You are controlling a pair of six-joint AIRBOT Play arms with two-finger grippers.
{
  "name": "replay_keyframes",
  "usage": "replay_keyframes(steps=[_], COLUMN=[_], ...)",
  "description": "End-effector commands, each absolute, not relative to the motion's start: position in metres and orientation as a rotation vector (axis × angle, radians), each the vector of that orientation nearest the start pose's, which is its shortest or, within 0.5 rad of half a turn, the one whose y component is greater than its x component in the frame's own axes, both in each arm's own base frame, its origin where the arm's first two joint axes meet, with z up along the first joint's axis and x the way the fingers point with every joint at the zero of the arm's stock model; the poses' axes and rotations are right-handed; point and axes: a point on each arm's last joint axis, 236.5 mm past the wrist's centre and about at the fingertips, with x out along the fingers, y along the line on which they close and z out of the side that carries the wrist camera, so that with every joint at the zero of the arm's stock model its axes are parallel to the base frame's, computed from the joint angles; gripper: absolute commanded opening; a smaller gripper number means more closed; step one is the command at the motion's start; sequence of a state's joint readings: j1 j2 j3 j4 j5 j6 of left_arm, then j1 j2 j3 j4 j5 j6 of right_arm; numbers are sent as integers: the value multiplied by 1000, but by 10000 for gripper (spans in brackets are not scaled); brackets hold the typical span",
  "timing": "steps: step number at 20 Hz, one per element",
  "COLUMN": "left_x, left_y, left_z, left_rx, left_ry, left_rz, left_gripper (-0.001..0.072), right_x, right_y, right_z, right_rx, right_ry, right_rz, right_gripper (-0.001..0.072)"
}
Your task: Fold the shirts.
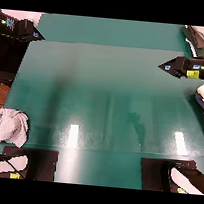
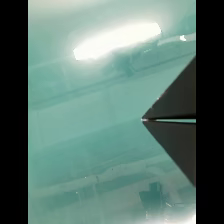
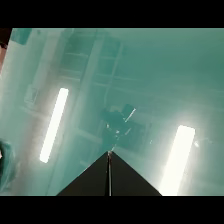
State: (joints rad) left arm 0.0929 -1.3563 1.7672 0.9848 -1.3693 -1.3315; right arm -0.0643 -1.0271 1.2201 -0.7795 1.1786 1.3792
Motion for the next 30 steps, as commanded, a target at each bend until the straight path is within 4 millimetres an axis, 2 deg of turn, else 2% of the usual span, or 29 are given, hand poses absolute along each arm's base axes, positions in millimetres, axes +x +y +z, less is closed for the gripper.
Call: replay_keyframes(steps=[1,11,15,17,18,21,23,25,28,29,30], left_x=[443,443,459,434,416,380,346,304,248,234,219], left_y=[-87,-87,-82,-74,-63,-37,-15,19,55,64,75], left_z=[224,224,236,214,203,211,202,175,118,98,76], left_rx=[-204,-204,-219,-200,-154,-86,-44,41,70,59,40], left_ry=[849,848,771,912,996,999,1030,1123,1288,1338,1405], left_rz=[-490,-490,-456,-427,-384,-267,-157,-24,151,196,258], left_gripper=[24,24,23,21,21,21,22,23,31,253,553], right_x=[370,370,370,369,368,365,365,365,365,365,365], right_y=[133,133,133,133,133,135,135,135,134,133,133], right_z=[189,189,189,189,188,187,186,186,185,184,184], right_rx=[490,490,490,488,488,486,485,484,482,476,466], right_ry=[851,852,853,856,859,875,875,875,877,879,875], right_rz=[545,545,546,547,548,557,557,557,555,551,556], right_gripper=[15,15,15,15,15,15,15,15,15,15,15])
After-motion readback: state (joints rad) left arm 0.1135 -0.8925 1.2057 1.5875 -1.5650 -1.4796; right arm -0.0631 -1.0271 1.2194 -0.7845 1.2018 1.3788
